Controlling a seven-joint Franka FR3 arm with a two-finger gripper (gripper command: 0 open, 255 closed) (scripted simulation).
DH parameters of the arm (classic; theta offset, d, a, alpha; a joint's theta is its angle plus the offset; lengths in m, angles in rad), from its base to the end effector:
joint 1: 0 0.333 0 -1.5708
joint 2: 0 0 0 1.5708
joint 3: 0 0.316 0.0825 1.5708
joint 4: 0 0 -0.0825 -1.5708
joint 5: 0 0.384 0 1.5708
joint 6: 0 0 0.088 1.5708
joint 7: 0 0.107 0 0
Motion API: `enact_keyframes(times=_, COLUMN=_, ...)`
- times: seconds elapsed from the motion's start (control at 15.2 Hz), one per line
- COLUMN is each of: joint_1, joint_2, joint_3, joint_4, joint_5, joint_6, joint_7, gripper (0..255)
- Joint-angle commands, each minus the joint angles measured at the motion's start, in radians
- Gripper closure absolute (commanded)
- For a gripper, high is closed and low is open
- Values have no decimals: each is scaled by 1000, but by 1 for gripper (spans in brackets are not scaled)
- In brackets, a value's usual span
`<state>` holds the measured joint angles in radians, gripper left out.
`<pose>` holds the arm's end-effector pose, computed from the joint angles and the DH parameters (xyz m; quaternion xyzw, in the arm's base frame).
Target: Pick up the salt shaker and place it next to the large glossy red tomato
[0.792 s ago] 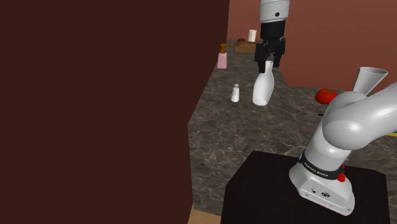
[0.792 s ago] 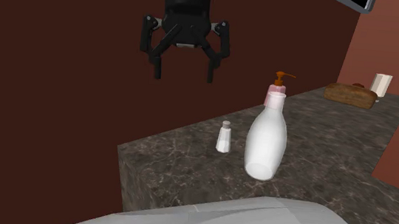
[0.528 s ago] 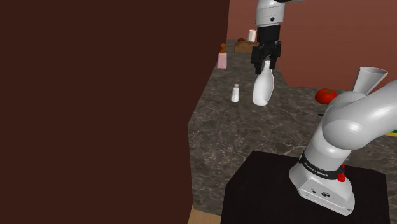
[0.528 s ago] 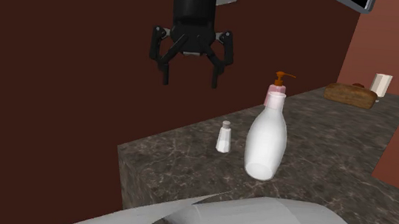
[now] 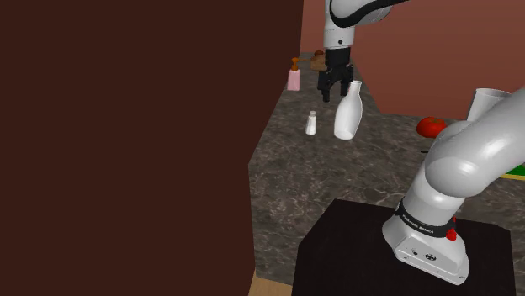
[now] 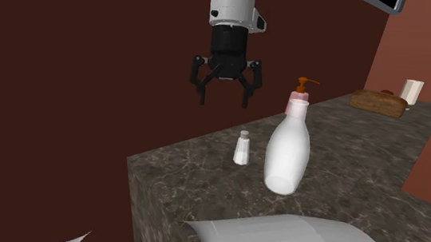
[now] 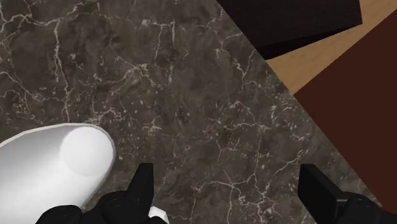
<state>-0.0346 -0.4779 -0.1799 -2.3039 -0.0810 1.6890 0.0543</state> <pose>0.3823 -0.0985 0.5129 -0.9910 0.1133 0.0710 0.0063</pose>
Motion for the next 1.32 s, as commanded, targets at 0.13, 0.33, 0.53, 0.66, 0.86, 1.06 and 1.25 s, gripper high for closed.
enact_keyframes(times=0.13, joint_1=-10, joint_2=138, joint_3=-47, joint_4=49, joint_5=-1, joint_6=101, joint_7=-48, gripper=0)
enact_keyframes(times=0.33, joint_1=-17, joint_2=243, joint_3=-78, joint_4=101, joint_5=11, joint_6=161, joint_7=-85, gripper=0)
enact_keyframes(times=0.53, joint_1=-25, joint_2=351, joint_3=-105, joint_4=165, joint_5=33, joint_6=212, joint_7=-125, gripper=0)
enact_keyframes(times=0.66, joint_1=-33, joint_2=425, joint_3=-120, joint_4=213, joint_5=53, joint_6=240, joint_7=-152, gripper=0)
enact_keyframes(times=0.86, joint_1=-48, joint_2=538, joint_3=-138, joint_4=296, joint_5=89, joint_6=272, joint_7=-195, gripper=0)
enact_keyframes(times=1.06, joint_1=-54, joint_2=570, joint_3=-139, joint_4=296, joint_5=100, joint_6=304, joint_7=-206, gripper=0)
enact_keyframes(times=1.25, joint_1=-55, joint_2=582, joint_3=-139, joint_4=268, joint_5=105, joint_6=343, joint_7=-209, gripper=0)
